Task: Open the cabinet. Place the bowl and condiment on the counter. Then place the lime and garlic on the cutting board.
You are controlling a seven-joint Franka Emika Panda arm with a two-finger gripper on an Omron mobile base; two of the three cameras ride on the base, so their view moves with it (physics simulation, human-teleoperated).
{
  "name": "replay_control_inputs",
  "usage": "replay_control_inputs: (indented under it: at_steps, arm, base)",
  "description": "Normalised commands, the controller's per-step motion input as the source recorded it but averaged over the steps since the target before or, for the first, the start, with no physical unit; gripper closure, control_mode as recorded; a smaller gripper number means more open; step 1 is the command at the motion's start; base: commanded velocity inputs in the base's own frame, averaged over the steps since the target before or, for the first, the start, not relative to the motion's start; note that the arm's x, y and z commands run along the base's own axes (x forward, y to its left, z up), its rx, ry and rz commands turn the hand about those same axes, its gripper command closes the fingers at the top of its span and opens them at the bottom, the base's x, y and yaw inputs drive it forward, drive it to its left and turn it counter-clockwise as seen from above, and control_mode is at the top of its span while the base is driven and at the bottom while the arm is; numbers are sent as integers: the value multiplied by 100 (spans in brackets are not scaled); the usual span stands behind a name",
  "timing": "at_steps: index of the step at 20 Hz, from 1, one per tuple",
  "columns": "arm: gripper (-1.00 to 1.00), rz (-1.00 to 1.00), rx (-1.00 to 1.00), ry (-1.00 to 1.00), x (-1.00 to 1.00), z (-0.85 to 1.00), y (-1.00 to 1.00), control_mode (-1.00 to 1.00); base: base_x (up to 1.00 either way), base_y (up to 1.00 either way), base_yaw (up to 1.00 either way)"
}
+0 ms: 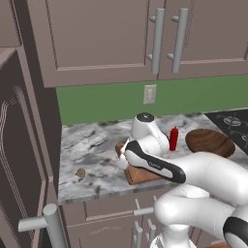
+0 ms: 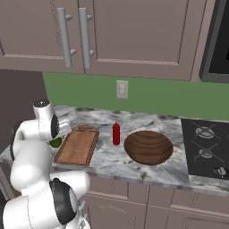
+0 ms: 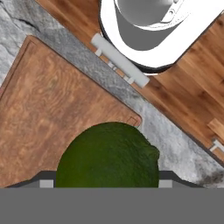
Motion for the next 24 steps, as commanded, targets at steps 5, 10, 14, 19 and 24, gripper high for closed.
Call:
replay_control_inputs:
  at_steps: [5,10,14,19,24]
  arm:
    - [100,-5,0,0,0,0,-31,-100]
    - [100,-5,0,0,4,-3,-19,-100]
    - [100,-5,0,0,11,-10,-8,-100]
    - [100,-5,0,0,16,-14,-8,-100]
    - [100,-4,-1,0,20,-10,-9,-100]
  base:
    - [0,0,0]
    - [0,0,0]
    - [0,0,0]
    - [0,0,0]
    - [0,0,0]
